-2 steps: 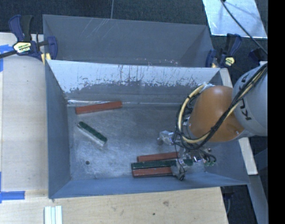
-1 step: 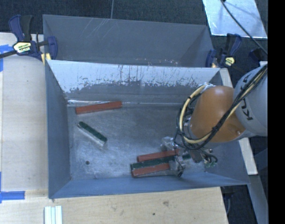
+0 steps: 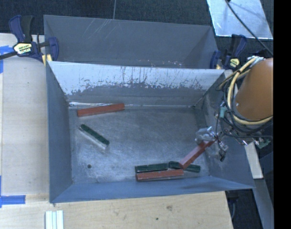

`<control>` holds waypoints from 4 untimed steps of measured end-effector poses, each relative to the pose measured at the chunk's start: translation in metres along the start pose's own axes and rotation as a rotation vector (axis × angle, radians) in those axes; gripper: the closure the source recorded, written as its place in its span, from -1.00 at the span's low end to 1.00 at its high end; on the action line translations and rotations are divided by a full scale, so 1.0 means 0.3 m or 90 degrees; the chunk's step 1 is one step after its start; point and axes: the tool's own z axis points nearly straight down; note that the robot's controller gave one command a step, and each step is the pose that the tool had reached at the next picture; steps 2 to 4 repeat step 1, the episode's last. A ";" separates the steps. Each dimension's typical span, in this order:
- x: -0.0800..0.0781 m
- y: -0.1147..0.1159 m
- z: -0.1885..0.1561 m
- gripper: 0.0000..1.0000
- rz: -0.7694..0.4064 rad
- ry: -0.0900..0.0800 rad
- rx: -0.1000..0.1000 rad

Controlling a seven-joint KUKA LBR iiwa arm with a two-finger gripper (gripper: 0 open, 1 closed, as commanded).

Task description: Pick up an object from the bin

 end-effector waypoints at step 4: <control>-0.008 -0.127 -0.637 1.00 -0.250 -0.001 0.000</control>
Offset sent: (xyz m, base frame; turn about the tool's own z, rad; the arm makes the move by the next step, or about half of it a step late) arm 0.0195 -0.0292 0.1879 -0.3952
